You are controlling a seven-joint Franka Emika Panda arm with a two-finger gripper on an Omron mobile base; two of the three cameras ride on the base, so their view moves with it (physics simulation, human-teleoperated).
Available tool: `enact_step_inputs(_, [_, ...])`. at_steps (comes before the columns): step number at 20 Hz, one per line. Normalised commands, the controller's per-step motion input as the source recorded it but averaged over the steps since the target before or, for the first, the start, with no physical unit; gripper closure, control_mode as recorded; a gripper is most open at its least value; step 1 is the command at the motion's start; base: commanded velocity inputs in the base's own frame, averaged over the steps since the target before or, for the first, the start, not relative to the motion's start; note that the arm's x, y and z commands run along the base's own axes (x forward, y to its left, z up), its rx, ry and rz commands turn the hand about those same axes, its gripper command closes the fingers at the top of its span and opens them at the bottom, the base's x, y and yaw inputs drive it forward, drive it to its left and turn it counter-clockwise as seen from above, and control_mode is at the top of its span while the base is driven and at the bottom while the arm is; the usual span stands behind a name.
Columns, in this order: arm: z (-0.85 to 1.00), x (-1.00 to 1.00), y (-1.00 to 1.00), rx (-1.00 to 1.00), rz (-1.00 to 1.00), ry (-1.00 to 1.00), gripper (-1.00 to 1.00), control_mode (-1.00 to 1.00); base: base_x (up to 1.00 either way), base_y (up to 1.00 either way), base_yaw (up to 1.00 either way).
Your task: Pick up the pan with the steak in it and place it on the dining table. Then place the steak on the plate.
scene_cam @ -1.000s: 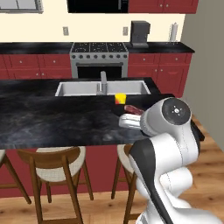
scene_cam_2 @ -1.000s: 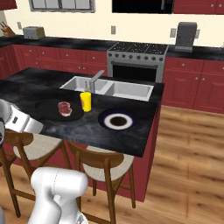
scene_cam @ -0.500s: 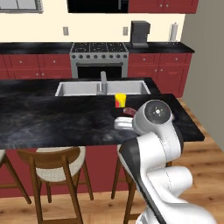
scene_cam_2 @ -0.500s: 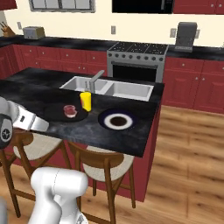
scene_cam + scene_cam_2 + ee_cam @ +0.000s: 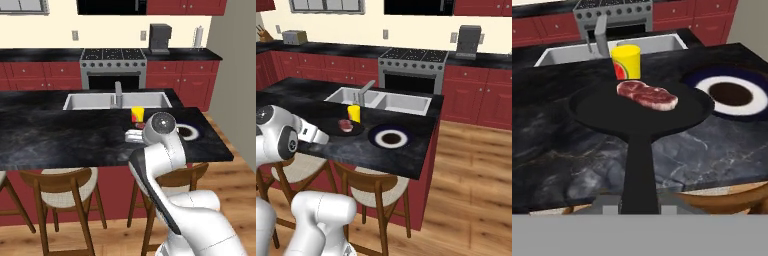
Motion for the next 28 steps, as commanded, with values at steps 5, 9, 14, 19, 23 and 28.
enact_step_inputs(5, [-0.41,0.72,0.00,0.00,0.00,0.05,1.00,-1.00,0.00,0.00,0.00])
enact_step_inputs(9, [-0.44,0.67,0.00,0.00,0.00,0.05,1.00,-1.00,0.00,0.00,0.00])
enact_step_inputs(14, [-0.23,0.34,0.00,0.00,0.00,0.04,1.00,-1.00,0.00,0.00,0.00])
enact_step_inputs(19, [-0.20,-0.45,-0.03,0.00,0.00,0.00,1.00,-1.00,0.00,0.00,0.00])
enact_step_inputs(23, [-0.17,-0.85,-0.03,0.00,0.00,-0.05,1.00,-1.00,0.00,0.00,0.00])
enact_step_inputs(28, [-0.02,-0.01,0.00,0.00,0.00,0.00,1.00,-1.00,0.00,0.00,0.00])
